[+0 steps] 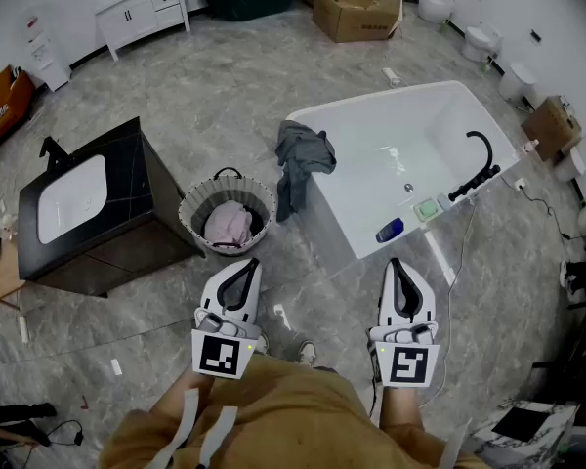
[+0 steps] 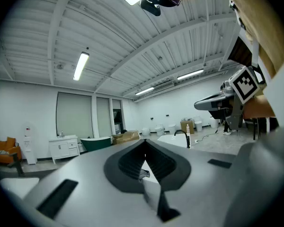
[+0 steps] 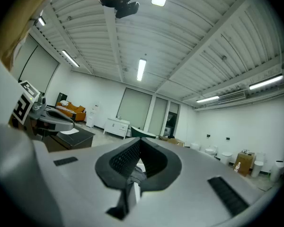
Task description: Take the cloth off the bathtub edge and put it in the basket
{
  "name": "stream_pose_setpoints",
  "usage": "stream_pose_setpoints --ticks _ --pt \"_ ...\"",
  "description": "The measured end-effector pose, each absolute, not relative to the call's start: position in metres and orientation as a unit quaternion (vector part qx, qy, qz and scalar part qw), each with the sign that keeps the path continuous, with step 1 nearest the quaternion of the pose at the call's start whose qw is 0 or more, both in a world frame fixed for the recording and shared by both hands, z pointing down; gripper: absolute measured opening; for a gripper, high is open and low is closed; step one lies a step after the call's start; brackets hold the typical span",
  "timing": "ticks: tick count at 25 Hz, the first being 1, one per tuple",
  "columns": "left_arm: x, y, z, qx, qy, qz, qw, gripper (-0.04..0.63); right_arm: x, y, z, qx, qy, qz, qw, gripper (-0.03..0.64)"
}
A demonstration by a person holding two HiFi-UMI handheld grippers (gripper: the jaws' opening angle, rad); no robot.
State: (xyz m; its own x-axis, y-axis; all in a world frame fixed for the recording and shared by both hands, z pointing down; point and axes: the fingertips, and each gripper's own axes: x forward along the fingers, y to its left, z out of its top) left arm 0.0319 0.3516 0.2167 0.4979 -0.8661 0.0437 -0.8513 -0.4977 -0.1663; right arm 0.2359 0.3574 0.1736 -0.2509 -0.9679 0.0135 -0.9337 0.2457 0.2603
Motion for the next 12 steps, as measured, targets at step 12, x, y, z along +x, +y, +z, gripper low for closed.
stream_pose_setpoints --ticks 12 --pt "0.002 0.346 0.224 -0.852 0.518 -0.064 0.053 0.006 0.228 0.352 0.166 0.613 -0.78 -0.105 0.072 0.005"
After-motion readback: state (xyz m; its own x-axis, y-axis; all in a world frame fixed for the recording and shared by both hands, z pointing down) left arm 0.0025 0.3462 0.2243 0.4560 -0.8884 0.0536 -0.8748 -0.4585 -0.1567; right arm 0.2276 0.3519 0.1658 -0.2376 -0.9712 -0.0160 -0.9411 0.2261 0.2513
